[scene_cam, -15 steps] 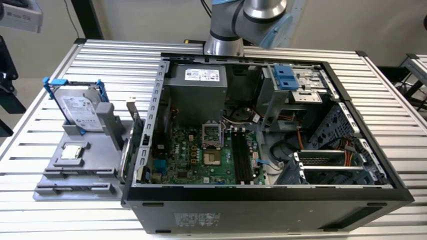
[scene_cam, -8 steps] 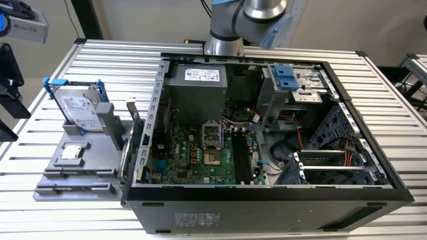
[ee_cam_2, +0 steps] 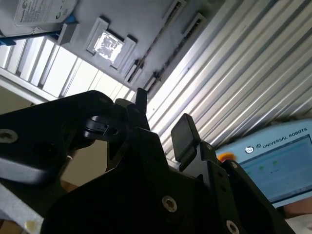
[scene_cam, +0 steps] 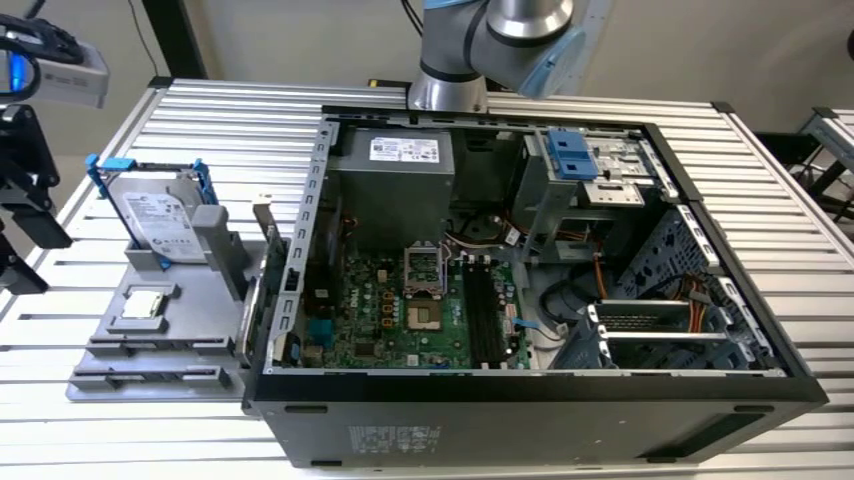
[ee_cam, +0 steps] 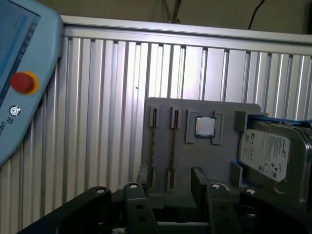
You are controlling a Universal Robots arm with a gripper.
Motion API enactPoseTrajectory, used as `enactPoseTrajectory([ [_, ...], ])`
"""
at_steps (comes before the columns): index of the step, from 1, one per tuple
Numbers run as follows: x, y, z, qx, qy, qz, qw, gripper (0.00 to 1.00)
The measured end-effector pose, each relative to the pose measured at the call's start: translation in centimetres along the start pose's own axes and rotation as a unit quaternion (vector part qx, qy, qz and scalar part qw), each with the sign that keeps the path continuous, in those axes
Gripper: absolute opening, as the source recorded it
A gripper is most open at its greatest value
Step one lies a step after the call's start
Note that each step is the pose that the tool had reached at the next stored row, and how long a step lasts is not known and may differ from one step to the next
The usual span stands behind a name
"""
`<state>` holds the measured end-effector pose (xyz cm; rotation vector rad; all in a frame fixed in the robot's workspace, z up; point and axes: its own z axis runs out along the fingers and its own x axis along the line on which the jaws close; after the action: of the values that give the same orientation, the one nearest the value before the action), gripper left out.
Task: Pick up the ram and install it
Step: 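Pick up the ram and move it above insertion slot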
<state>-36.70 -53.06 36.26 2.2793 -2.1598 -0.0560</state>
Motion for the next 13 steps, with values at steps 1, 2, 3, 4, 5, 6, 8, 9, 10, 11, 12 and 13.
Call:
enactPoseTrajectory([
  [1, 0.01, -0.03, 0.18, 0.0000, 0.0001, 0.000, 1.00000, 1.00],
  [2, 0.01, -0.07, 0.35, 0.0000, 0.0001, 0.000, 1.00000, 1.00],
  [3, 0.01, -0.10, 0.54, 0.0001, 0.0000, 0.000, 1.00000, 1.00],
  [4, 0.02, -0.11, 0.72, 0.0003, 0.0000, 0.000, 1.00000, 1.00],
  [5, 0.02, -0.12, 0.89, 0.0004, 0.0001, 0.000, 1.00000, 1.00],
  [6, 0.03, -0.14, 1.08, 0.0004, 0.0001, 0.000, 1.00000, 1.00],
  [8, 0.04, -0.17, 1.42, 0.0005, 0.0001, 0.000, 1.00000, 1.00],
  [9, 0.05, -0.20, 1.54, 0.0004, 0.0002, 0.000, 1.00000, 1.00],
  [10, 0.05, -0.23, 1.68, 0.0004, 0.0002, 0.000, 1.00000, 1.00],
  [11, 0.06, -0.25, 1.85, 0.0005, 0.0002, 0.000, 1.00000, 1.00],
  [12, 0.06, -0.27, 2.01, 0.0005, 0.0002, 0.000, 1.00000, 1.00],
  [13, 0.06, -0.28, 2.20, 0.0005, 0.0002, 0.000, 1.00000, 1.00],
])
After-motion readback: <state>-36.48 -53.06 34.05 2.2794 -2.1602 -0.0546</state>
